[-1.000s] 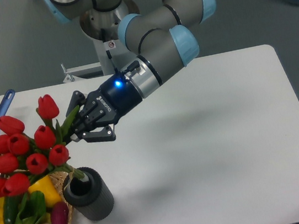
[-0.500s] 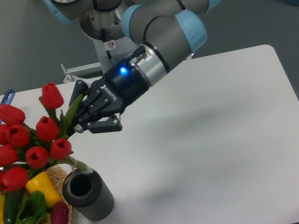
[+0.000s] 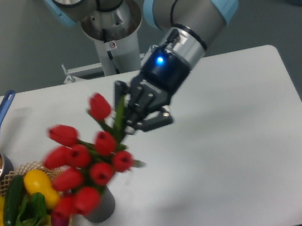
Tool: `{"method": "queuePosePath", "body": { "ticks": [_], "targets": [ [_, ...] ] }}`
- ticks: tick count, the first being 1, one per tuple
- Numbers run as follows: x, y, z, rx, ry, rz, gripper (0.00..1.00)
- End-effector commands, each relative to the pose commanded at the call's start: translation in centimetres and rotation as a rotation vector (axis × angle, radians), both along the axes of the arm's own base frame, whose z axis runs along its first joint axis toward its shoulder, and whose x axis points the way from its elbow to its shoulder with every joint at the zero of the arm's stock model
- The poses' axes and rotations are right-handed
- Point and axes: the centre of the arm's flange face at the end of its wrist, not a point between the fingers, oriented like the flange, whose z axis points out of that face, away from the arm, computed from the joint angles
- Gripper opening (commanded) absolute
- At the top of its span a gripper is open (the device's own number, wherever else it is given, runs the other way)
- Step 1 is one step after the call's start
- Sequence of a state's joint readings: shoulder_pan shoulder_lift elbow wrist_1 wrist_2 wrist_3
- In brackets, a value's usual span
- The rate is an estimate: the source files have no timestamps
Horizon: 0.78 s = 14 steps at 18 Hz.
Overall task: Pick up the flowers from the vase
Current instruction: 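Swing the held tulips away from the vase over the open table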
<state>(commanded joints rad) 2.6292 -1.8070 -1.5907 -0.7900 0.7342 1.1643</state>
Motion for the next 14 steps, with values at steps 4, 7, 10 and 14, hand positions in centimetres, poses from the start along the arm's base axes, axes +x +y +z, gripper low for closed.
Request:
{"method": "queuePosePath", "body": {
  "ticks": [4,7,10,14],
  "targets": [
    [-2.1,-2.1,-1.4,-0.150,0.077,0.117,0.00],
    [-3.4,-3.6,-2.6,-0.211,0.074,0.169,0.00],
    [-4.6,-5.6,-3.9,-0.336,0.060,0.242,0.00],
    [-5.5,-7.2,-5.7,-0.524,0.090,0.314,0.00]
  ]
}}
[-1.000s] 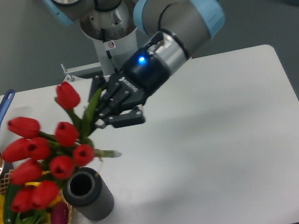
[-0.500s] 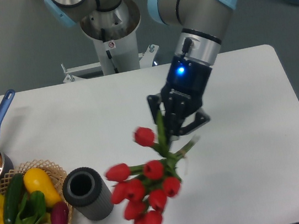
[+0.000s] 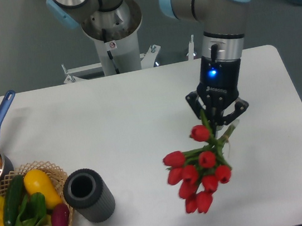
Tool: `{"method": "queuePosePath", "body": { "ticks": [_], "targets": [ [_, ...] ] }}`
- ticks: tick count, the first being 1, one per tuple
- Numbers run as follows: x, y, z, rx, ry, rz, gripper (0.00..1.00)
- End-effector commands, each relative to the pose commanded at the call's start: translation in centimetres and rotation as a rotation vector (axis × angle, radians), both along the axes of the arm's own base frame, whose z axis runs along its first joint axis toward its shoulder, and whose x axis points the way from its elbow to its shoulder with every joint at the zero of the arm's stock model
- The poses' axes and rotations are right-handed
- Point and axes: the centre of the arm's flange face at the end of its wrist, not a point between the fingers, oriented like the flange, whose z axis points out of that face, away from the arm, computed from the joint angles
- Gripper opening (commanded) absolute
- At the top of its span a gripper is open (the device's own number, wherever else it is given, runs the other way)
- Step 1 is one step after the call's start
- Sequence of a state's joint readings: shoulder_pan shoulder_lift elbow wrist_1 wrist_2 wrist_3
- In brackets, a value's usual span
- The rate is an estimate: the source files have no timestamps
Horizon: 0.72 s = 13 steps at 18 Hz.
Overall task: Pick up the flowers from the vase
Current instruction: 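Swing the held tulips away from the vase over the open table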
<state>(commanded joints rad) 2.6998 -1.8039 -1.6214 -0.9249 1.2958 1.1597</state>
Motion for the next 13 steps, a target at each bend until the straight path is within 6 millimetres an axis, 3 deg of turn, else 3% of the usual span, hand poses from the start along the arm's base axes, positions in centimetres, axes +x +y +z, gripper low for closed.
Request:
{"method": "queuePosePath", "body": {
  "ticks": [7,13],
  "targets": [
    [0.4,-1.2,-2.4,-0.200,-0.007,0.042,0.00],
    [0.2,-0.5,-0.5,-0.300,-0.040,0.024,0.00]
  ]
}}
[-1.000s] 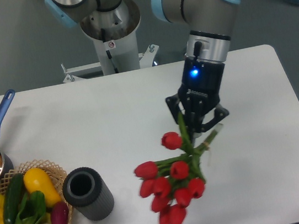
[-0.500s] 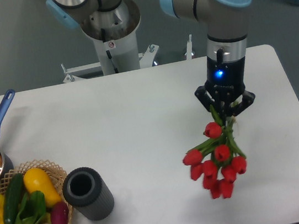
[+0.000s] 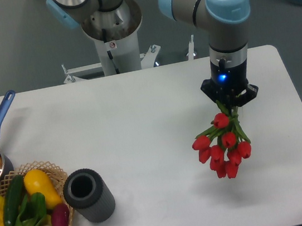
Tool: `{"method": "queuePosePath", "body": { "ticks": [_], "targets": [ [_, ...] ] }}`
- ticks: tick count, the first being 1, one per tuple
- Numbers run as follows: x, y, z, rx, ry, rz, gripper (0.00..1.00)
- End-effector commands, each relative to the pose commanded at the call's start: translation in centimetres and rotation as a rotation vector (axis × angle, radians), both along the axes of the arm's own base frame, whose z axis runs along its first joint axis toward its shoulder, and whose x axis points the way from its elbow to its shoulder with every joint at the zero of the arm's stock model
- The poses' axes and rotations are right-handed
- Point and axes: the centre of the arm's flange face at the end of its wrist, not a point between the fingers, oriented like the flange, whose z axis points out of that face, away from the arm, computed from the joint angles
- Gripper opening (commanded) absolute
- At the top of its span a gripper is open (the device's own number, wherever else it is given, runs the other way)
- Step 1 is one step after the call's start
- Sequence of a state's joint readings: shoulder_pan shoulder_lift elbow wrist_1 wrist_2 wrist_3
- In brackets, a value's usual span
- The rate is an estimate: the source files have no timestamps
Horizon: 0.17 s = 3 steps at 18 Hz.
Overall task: Pick up the flowers from the vase
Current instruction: 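Swing the held tulips away from the vase over the open table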
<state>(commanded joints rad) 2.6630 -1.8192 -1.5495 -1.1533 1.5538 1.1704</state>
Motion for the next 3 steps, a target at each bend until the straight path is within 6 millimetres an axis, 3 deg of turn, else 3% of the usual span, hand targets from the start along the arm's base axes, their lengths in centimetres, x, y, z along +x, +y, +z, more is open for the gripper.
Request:
{"method": "queuePosePath", "body": {
  "ticks": [3],
  "targets": [
    [-0.25,0.24,0.30,-0.036,0.012,-0.005,0.00]
  ]
}}
